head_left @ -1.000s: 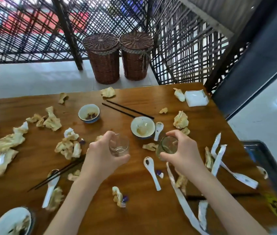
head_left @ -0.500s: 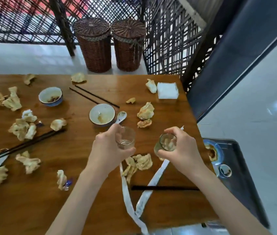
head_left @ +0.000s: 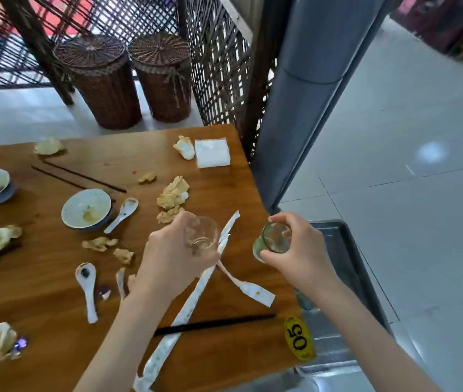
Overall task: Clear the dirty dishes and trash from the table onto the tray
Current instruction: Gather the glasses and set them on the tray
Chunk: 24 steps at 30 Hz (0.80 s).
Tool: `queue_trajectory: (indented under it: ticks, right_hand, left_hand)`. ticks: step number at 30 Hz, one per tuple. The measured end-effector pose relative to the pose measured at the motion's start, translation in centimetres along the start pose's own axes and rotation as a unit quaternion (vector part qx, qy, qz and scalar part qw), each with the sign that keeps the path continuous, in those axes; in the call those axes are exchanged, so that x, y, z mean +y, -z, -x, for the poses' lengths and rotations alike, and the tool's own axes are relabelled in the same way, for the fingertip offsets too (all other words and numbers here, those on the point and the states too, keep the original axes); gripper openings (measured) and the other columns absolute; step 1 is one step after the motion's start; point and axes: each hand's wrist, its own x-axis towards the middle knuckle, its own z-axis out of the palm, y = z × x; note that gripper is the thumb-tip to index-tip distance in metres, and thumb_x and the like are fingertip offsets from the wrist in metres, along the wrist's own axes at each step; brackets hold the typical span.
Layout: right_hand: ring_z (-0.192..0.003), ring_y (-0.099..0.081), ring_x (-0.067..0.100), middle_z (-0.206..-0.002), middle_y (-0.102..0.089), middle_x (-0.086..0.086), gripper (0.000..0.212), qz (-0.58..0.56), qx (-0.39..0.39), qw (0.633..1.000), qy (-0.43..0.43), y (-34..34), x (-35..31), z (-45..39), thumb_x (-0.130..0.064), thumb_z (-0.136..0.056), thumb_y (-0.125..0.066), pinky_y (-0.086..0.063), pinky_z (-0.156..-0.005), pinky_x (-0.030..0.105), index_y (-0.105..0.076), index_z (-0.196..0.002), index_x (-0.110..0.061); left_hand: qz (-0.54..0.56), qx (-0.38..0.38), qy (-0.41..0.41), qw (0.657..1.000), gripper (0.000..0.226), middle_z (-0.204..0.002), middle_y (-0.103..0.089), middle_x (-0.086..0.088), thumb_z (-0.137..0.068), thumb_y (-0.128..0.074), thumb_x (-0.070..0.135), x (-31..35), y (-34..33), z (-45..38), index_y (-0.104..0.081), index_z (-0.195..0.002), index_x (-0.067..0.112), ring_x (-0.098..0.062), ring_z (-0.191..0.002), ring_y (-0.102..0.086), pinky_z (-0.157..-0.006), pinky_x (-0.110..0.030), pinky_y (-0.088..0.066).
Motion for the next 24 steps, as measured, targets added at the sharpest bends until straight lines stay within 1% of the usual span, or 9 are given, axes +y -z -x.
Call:
queue_trajectory:
  ticks: [2,4,8,11,14,15,19,22,24]
  right_hand:
    - [-0.095,-0.056,0.008,-0.105,-0.061,-0.008,0.055,0.0,-0.004,1.0,0.006,1.6,1.9,-0.4,-0.024,-0.066,-0.083,-0.044,-0.078,0.015,-0.055,-0.113,-0.024]
    - [-0.093,-0.057,0.009,-0.103,-0.061,-0.007,0.054,0.005,-0.01,1.0,0.011,3.6,4.0,-0.9,-0.023,-0.065,-0.082,-0.046,-0.079,0.018,-0.057,-0.113,-0.023]
    - [-0.083,-0.054,0.006,-0.095,-0.062,-0.008,0.051,0.02,-0.022,0.999,0.032,7.8,9.7,-1.6,-0.019,-0.063,-0.081,-0.036,-0.071,0.008,-0.059,-0.11,-0.021]
    - [-0.081,-0.052,0.005,-0.093,-0.062,-0.008,0.05,0.03,-0.034,0.998,0.041,9.9,13.1,-1.7,-0.018,-0.062,-0.079,-0.033,-0.069,0.006,-0.06,-0.108,-0.02]
    - [-0.081,-0.052,0.005,-0.095,-0.063,-0.007,0.049,0.03,-0.039,0.998,0.039,11.7,16.6,-1.4,-0.017,-0.062,-0.079,-0.032,-0.067,0.005,-0.06,-0.108,-0.021]
    - [-0.082,-0.052,0.005,-0.097,-0.063,-0.007,0.05,0.029,-0.041,0.998,0.034,12.2,17.7,-1.3,-0.017,-0.063,-0.079,-0.032,-0.066,0.004,-0.06,-0.109,-0.021]
    - [-0.084,-0.055,0.007,-0.1,-0.062,-0.005,0.052,0.036,-0.041,0.998,0.016,13.3,21.3,-0.7,-0.022,-0.065,-0.081,-0.035,-0.067,0.009,-0.057,-0.111,-0.021]
    - [-0.086,-0.057,0.009,-0.102,-0.063,-0.005,0.052,0.039,-0.037,0.999,0.002,13.7,23.8,-0.8,-0.024,-0.065,-0.082,-0.041,-0.071,0.014,-0.057,-0.111,-0.021]
    - [-0.085,-0.056,0.009,-0.101,-0.062,-0.005,0.05,0.037,-0.032,0.999,-0.007,13.7,25.5,-1.2,-0.022,-0.066,-0.081,-0.042,-0.069,0.011,-0.057,-0.11,-0.021]
  left_hand:
    - [0.011,0.004,-0.003,1.0,0.058,-0.089,-0.06,0.019,-0.059,-0.083,0.047,1.8,-1.6,0.0,-0.047,-0.103,0.039,0.003,-0.07,-0.057,-0.048,0.0,-0.038]
    - [0.021,0.013,0.001,1.0,0.054,-0.088,-0.062,0.018,-0.059,-0.083,0.045,3.7,-3.6,0.2,-0.047,-0.1,0.039,0.001,-0.072,-0.059,-0.055,-0.007,-0.045]
    - [0.034,0.045,0.022,0.998,0.049,-0.079,-0.063,0.014,-0.059,-0.082,0.043,8.7,-8.8,1.4,-0.053,-0.097,0.033,-0.005,-0.072,-0.062,-0.061,-0.024,-0.053]
    - [0.04,0.081,0.016,0.996,0.043,-0.069,-0.061,0.017,-0.058,-0.079,0.043,11.6,-12.0,1.9,-0.053,-0.09,0.031,0.002,-0.069,-0.059,-0.058,-0.011,-0.048]
    - [0.043,0.064,0.011,0.997,0.046,-0.074,-0.062,0.016,-0.059,-0.081,0.043,14.2,-15.3,2.2,-0.054,-0.094,0.032,-0.002,-0.069,-0.06,-0.064,-0.023,-0.053]
    - [0.048,0.054,0.008,0.997,0.047,-0.075,-0.062,0.017,-0.059,-0.082,0.044,14.9,-16.4,2.3,-0.053,-0.095,0.032,-0.003,-0.069,-0.06,-0.062,-0.022,-0.053]
    - [0.06,0.03,-0.016,0.998,0.05,-0.078,-0.057,0.022,-0.061,-0.082,0.044,17.5,-19.5,2.2,-0.049,-0.098,0.035,0.002,-0.07,-0.058,-0.053,-0.004,-0.042]
    - [0.061,0.02,-0.025,0.998,0.053,-0.082,-0.057,0.018,-0.061,-0.083,0.043,19.0,-21.8,1.8,-0.05,-0.102,0.033,0.0,-0.069,-0.058,-0.051,-0.001,-0.037]
    - [0.058,0.017,-0.035,0.998,0.054,-0.083,-0.057,0.015,-0.062,-0.083,0.044,19.6,-23.4,1.2,-0.052,-0.103,0.03,-0.002,-0.069,-0.057,-0.055,-0.002,-0.036]
